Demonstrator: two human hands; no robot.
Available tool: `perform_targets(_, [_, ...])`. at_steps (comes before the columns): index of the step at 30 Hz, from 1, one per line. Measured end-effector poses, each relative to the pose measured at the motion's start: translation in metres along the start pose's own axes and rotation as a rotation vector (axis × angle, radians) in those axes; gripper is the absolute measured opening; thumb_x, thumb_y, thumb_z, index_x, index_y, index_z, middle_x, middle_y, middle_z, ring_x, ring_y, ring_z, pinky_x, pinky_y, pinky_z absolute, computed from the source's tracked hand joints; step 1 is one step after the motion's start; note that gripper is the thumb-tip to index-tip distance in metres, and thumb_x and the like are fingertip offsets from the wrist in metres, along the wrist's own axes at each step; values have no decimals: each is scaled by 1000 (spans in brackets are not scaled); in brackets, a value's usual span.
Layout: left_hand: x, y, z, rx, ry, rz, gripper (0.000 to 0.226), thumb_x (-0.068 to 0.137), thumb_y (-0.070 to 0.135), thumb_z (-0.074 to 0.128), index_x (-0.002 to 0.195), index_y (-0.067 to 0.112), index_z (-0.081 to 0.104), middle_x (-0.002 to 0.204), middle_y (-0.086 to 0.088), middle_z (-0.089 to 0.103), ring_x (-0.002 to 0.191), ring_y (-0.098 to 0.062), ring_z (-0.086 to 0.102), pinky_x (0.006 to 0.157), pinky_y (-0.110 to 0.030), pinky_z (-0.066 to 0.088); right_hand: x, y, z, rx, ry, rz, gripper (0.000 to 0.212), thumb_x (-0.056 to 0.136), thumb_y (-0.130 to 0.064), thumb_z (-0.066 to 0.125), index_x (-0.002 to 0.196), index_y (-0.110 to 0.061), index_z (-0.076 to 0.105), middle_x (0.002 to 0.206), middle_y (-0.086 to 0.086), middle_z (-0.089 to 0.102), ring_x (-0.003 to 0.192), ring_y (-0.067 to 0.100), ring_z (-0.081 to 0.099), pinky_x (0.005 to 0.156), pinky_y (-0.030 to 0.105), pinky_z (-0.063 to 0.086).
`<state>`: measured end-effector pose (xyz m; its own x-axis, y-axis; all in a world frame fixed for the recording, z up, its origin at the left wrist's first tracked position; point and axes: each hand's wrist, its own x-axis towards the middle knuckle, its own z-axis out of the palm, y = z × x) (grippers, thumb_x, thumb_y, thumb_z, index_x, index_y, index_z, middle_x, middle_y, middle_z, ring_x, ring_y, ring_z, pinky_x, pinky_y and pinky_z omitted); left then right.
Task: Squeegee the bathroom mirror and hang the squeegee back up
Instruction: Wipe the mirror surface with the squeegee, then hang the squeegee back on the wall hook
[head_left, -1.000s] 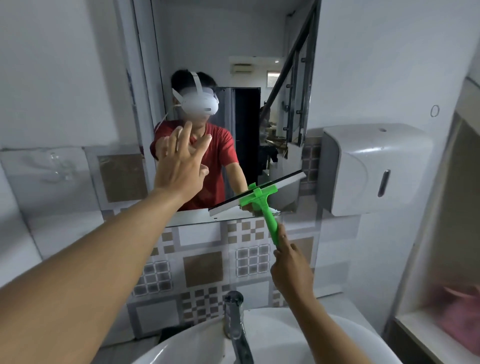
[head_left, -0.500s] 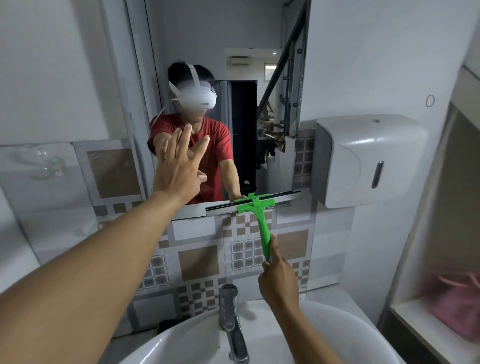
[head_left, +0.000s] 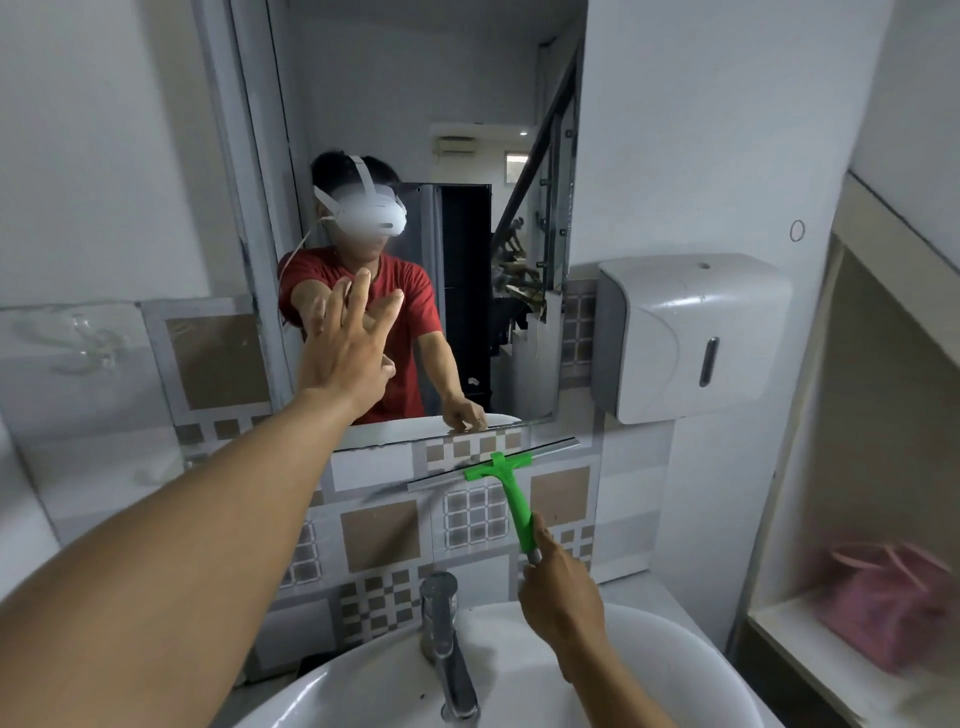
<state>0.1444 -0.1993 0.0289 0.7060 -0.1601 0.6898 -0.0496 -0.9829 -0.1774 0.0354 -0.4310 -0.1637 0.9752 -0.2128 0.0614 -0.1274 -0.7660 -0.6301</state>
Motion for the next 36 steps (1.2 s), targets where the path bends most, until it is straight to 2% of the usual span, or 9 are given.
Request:
perform_targets(6, [-3,1,-31,-65,-51,22,81,92,37,69,160,23,27,169,-17,11,152,-42,16,121,-55,24,-27,0,-40,-188,27,-83,67,97,-11,43,154,-36,20,103,2,68,75,17,61,57,28,49])
perform_targets(8, [-6,4,-40,-125,-69,26,77,92,35,69,158,21,32,168,-16,16,151,-42,19,118,-55,31,-35,-4,-58,-250,53,-111,64,92,-11,43,148,-39,30,100,3,69,78,22,65,62,35,54])
perform_targets(11, [-13,15,-56,-256,-100,77,66,93,31,68,153,20,42,160,-13,37,147,-37,32,110,-52,43,-41,-16,-90,-353,110,-177,43,89,-9,44,125,-32,49,95,3,69,74,25,64,61,37,52])
perform_targets(16, [-36,44,-85,-436,-218,219,45,92,18,65,137,21,63,128,-4,70,121,-26,62,94,-38,52,-39,-49,-140,-512,205,-318,20,92,-11,49,105,-21,60,94,1,69,70,21,62,58,32,46])
perform_targets(23, [-55,69,-102,-445,-354,362,39,91,21,68,129,30,69,121,1,73,114,-23,65,98,-46,54,-34,-107,-190,-626,319,-567,10,95,-16,55,96,-18,65,83,-1,66,69,20,63,65,33,55])
perform_targets(28, [-52,58,-110,-597,-389,304,31,95,18,67,126,16,69,113,-6,75,98,-24,71,90,-43,59,-40,-138,-206,-689,324,-748,11,96,-14,56,99,-18,66,94,0,69,87,21,66,82,35,54])
perform_targets(31, [-57,46,-108,-677,-357,248,30,95,18,68,123,8,67,103,-8,76,89,-23,72,84,-38,61,-33,-147,-211,-672,388,-884,8,94,-23,64,99,-22,69,99,-3,72,102,18,63,112,46,34])
perform_targets(34, [-63,29,-101,-756,-315,141,22,94,22,68,113,11,69,87,2,72,80,-16,70,79,-37,60,-17,-152,-211,-444,585,-894,47,85,-36,74,128,-21,63,132,9,64,136,31,45,114,60,30])
perform_targets(36, [-68,18,-98,-789,-275,88,20,93,24,70,108,11,70,85,3,73,75,-13,71,77,-38,62,-17,-162,-211,-143,591,-772,68,89,-41,68,149,-25,40,145,15,47,136,34,39,108,53,41])
